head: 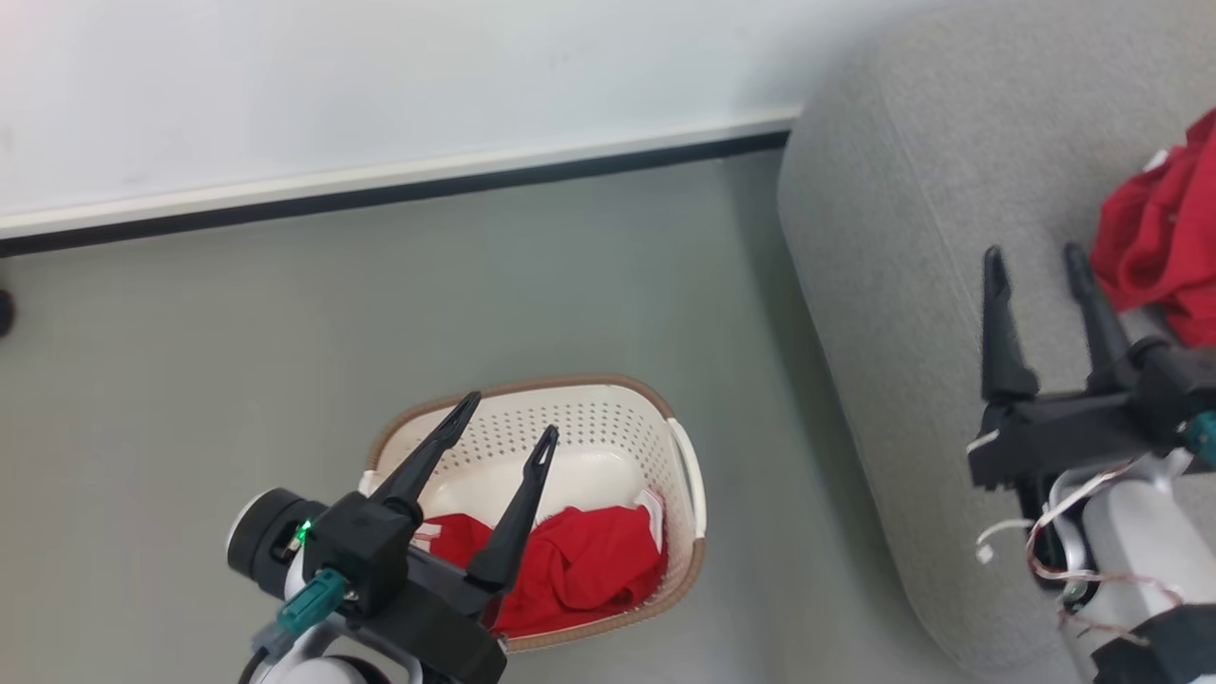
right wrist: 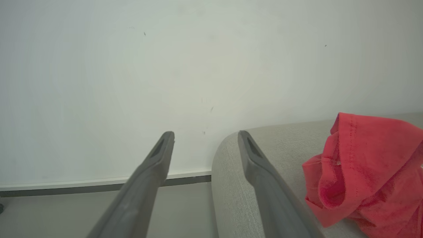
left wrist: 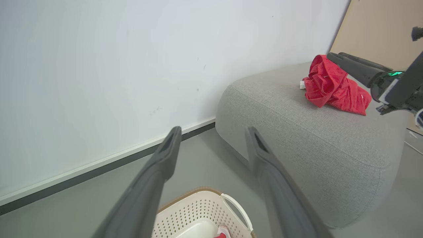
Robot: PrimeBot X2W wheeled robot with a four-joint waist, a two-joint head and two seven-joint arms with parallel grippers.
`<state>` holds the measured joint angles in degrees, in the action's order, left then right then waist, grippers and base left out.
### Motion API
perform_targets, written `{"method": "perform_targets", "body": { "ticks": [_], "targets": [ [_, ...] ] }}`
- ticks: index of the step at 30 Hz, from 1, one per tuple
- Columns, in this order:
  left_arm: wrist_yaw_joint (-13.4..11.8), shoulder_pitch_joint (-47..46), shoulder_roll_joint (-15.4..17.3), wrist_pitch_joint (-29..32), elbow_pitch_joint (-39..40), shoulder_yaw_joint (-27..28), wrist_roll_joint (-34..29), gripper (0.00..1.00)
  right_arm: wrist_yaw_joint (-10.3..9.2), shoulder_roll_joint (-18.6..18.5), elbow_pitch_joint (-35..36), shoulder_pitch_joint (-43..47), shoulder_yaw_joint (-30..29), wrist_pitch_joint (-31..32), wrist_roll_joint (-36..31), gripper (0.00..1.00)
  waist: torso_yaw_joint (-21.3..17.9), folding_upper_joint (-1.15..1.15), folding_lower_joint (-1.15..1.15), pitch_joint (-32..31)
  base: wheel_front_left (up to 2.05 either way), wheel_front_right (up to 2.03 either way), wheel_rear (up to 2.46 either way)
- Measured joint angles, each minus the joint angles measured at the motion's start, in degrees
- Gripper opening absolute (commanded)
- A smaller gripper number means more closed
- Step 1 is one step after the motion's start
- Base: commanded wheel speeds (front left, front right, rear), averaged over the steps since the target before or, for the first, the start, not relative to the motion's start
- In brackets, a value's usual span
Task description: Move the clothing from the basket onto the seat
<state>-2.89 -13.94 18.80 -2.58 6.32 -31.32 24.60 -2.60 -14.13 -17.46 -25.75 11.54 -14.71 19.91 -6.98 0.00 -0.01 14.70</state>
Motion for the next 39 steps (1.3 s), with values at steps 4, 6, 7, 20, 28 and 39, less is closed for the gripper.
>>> {"method": "perform_targets", "body": {
  "ticks": [4,6,7,20,28,39],
  "targets": [
    [-0.82,1.33,-0.07,-0.38,-0.79,1.46,0.55,1.00,-0.49,0.80,2.13,2.61,1.42,0.00,-1.08,1.00,1.68,0.00,0.00,-1.56,0.00,0.00,0.00],
    [-1.24,1.79,-0.08,-0.71,-1.11,2.15,0.73,1.00,-0.73,1.33,3.08,3.63,2.07,0.00,-1.44,1.00,2.36,-0.01,0.00,-2.33,0.00,0.00,0.00],
    [-1.41,2.01,-0.08,-1.02,-1.38,2.64,0.90,1.00,-0.88,1.63,3.46,4.13,2.44,0.00,-1.66,1.00,2.64,0.00,0.00,-2.70,0.00,0.00,0.00],
    [-2.72,5.46,-0.16,-2.15,-4.04,6.13,2.53,1.00,-1.66,3.04,5.45,11.99,4.25,0.52,-1.88,1.00,4.62,-0.01,0.00,-7.25,0.00,0.00,0.00],
    [-3.18,7.09,-0.21,-2.58,-4.75,6.97,2.54,1.00,-1.99,3.45,6.16,15.46,4.98,1.10,-1.87,1.00,4.95,0.00,0.01,-9.46,0.00,0.00,0.00],
    [-3.72,10.46,-0.76,-2.65,-5.09,9.12,2.66,1.00,-2.96,3.41,9.34,19.71,4.53,2.27,-1.88,1.00,5.18,-0.01,0.01,-11.00,0.00,0.00,0.00]
  ]
}}
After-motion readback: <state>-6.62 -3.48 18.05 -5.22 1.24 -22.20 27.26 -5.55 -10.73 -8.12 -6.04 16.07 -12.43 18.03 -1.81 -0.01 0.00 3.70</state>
